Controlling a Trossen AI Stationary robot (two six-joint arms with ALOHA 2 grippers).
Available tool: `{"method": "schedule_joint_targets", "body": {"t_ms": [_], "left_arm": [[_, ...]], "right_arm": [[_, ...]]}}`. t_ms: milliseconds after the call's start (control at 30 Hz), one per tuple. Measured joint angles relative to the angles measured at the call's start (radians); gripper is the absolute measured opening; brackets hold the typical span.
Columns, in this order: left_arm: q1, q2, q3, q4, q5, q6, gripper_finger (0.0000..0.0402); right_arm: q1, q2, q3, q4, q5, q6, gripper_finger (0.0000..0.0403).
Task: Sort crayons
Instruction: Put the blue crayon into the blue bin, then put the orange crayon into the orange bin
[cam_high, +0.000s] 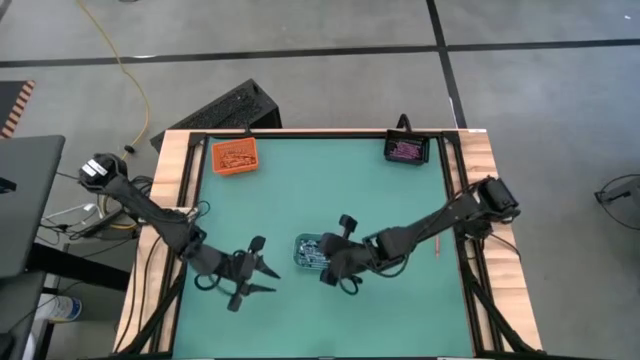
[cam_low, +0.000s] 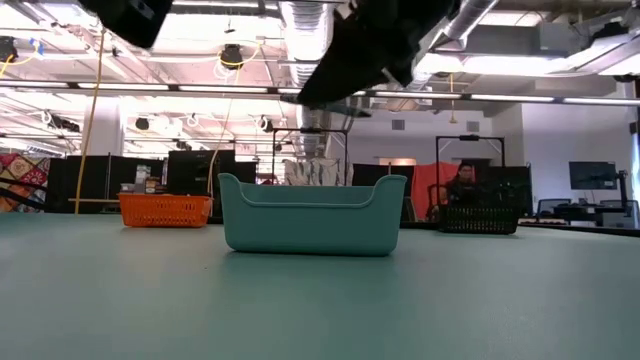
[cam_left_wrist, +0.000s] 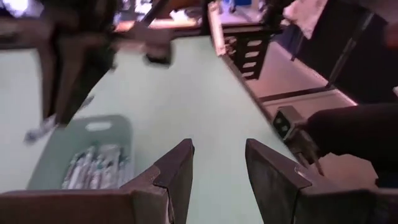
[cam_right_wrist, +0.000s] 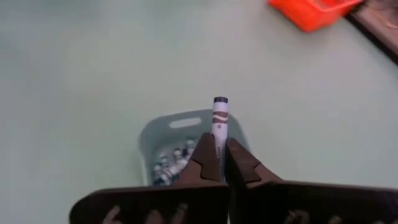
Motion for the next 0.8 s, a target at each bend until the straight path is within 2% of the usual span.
{"method": "schedule_joint_targets", "body": {"t_ms": [133, 433, 567, 800], "left_arm": [[-0.048, 0.072, 0.000, 0.090, -0.018, 0.048, 0.0135], [-0.072, 0.294, 0.000, 0.321, 0.002, 0.122, 0.0135], [-0.071, 0.377, 0.000, 0.396, 0.028, 0.132, 0.0135], [-0.072, 0.448, 0.000, 0.454, 0.062, 0.139, 0.0135]], "right_arm": [[-0.026, 0.001, -0.037, 0.082, -0.076, -0.052, 0.0000], [-0.063, 0.000, -0.089, 0.155, -0.170, -0.006, 0.0015], [-0.066, 0.000, -0.090, 0.158, -0.170, 0.003, 0.0047], [-0.059, 0.000, -0.090, 0.132, -0.141, 0.049, 0.0131]]}}
